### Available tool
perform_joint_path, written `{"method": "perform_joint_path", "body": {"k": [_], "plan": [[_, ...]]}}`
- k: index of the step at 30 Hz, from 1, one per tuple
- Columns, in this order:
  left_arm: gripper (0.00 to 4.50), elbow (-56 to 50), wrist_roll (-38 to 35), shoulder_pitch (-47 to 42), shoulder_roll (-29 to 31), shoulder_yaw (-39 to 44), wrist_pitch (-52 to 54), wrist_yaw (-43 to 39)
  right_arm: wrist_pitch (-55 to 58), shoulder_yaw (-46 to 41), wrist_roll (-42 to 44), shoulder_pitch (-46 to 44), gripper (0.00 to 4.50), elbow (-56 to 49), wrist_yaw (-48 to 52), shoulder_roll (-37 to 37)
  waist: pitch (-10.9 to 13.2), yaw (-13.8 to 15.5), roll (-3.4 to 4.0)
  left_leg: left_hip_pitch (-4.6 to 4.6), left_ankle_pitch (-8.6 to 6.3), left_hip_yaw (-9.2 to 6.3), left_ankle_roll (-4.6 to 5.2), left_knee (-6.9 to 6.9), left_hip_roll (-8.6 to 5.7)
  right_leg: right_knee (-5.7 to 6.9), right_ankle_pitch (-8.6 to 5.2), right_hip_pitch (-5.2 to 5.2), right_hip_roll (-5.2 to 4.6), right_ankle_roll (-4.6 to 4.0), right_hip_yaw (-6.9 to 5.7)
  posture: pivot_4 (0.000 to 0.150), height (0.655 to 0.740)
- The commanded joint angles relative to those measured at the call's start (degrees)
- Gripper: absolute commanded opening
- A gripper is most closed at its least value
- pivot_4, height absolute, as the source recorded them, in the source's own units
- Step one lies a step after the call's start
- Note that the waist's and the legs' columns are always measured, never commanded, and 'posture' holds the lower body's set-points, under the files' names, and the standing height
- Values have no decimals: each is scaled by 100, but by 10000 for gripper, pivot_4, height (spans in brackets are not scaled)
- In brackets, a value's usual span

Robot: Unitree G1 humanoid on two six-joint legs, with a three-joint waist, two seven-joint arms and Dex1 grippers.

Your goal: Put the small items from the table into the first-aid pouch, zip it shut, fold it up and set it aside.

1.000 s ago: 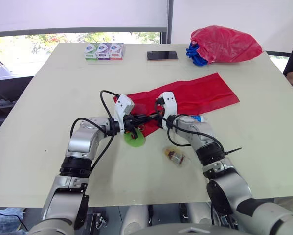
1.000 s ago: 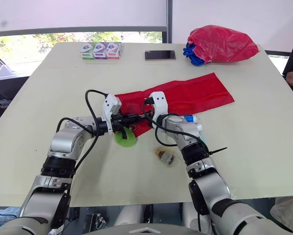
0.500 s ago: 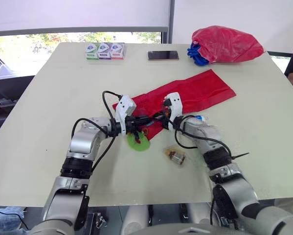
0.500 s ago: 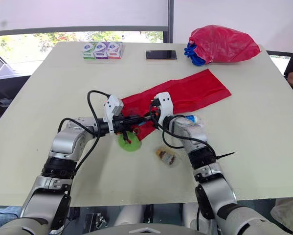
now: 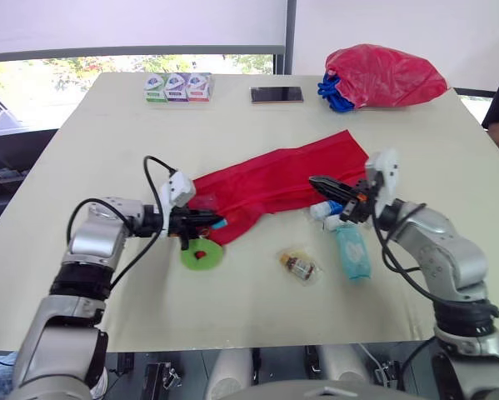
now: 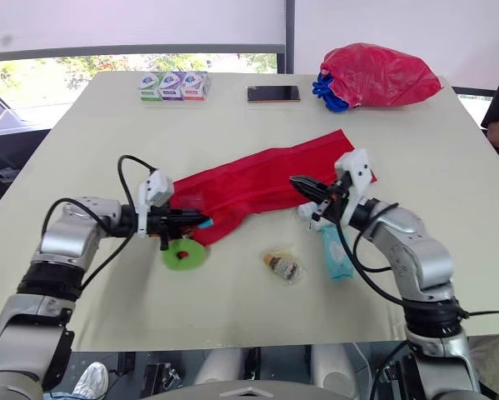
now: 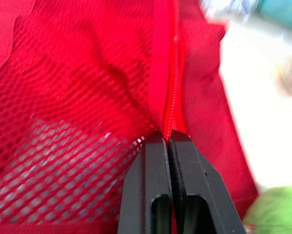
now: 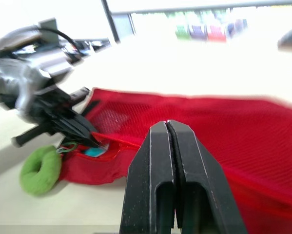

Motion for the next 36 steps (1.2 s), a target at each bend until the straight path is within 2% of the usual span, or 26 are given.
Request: {"method": "perform_joint_path", "body": {"k": [1, 3, 4, 5, 8, 9, 11, 13, 15, 18, 19, 22, 26, 36], "plan": [[0, 778, 311, -448, 218, 188, -705, 114, -472, -378, 68, 401, 360, -472, 475, -570, 1, 14, 0, -1, 0, 1, 0, 2, 0, 1, 0, 0, 0, 0, 1, 1500, 7400], [0, 1174, 452, -650, 242, 207, -1036, 248, -609, -535, 114, 647, 360, -546, 667, -875, 3, 52, -11, -3, 0, -2, 0, 2, -1, -1, 0, 0, 0, 0, -1, 1500, 7400], [0, 1331, 504, -728, 250, 205, -1153, 272, -627, -706, 228, 752, 5246, -570, 691, -968, 4, 70, -12, -4, 0, -2, 1, 2, -2, -3, 0, 1, 0, 0, -1, 1500, 7400], [0, 1466, 542, -790, 252, 201, -1256, 274, -654, -820, 315, 829, 7163, -585, 697, -1033, 5, 77, -14, -5, 0, 0, 1, 2, -2, -3, 0, 0, -1, 0, 0, 1500, 7400], [0, 1677, 610, -875, 270, 204, -1456, 156, -569, -1407, 715, 1174, 21061, -682, 944, -1414, 7, 114, -16, -5, -1, 7, 1, 3, -2, -5, 1, 0, -1, 1, 4, 1500, 7400], [2951, 1700, 613, -883, 272, 210, -1495, 115, -554, -1521, 757, 1282, 26904, -702, 1007, -1539, 7, 129, -17, -4, -1, 7, 1, 3, 0, -4, 0, 0, 0, 1, 4, 1500, 7400], [8270, 1718, 604, -892, 264, 233, -1541, 55, -560, -1650, 807, 1470, 34339, -728, 1089, -1729, 8, 142, -23, -5, -1, 7, 2, 3, 0, -4, 0, 0, 0, 1, 4, 1500, 7400], [17945, 1644, 529, -889, 244, 275, -1565, -43, -578, -1794, 846, 1662, 44460, -759, 1108, -1860, 8, 150, -25, -5, -1, 6, 2, 5, 0, -4, 0, 1, 0, 1, 3, 1500, 7400], [25836, 1535, 438, -906, 208, 341, -1640, -123, -579, -1878, 903, 1770, 45000, -811, 1060, -1911, 9, 152, -26, -6, -1, 5, 1, 8, 0, -2, 1, 2, 0, 1, 3, 1500, 7400], [42111, 1317, 254, -1007, 20, 505, -1989, -116, -440, -1976, 1265, 1751, 45000, -900, 847, -1775, 10, 152, -27, -6, -1, 6, 2, 15, 3, 0, 1, 4, 0, 1, 3, 1500, 7400], [44434, 1180, 185, -1028, -78, 537, -2018, -83, -384, -1987, 1392, 1729, 45000, -944, 762, -1729, 11, 156, -29, -6, -1, 6, 2, 17, 3, 0, 1, 5, 0, 1, 4, 1500, 7400], [44434, 719, 172, -995, -411, 451, -2006, 67, -377, -1884, 1437, 1743, 45000, -1041, 645, -1723, 12, 190, -29, -5, 0, -2, 2, 26, 4, 0, 1, 15, 0, 1, -1, 1500, 7400], [44434, 669, 612, -1060, -877, 59, -2113, 429, -356, -1761, 1442, 1610, 45000, -1050, 477, -1714, 11, 192, -30, -3, -1, 3, 3, 30, 0, 0, 1, 19, -1, 2, 3, 1500, 7400], [44434, 2874, 1842, -2261, -1690, -669, -3250, 1421, -362, -1656, 1405, 1449, 45000, -1186, 97, -1752, 14, 182, -34, -6, -1, -1, 3, 37, -22, 4, 1, 20, 11, 2, 4, 1500, 7400]]}}
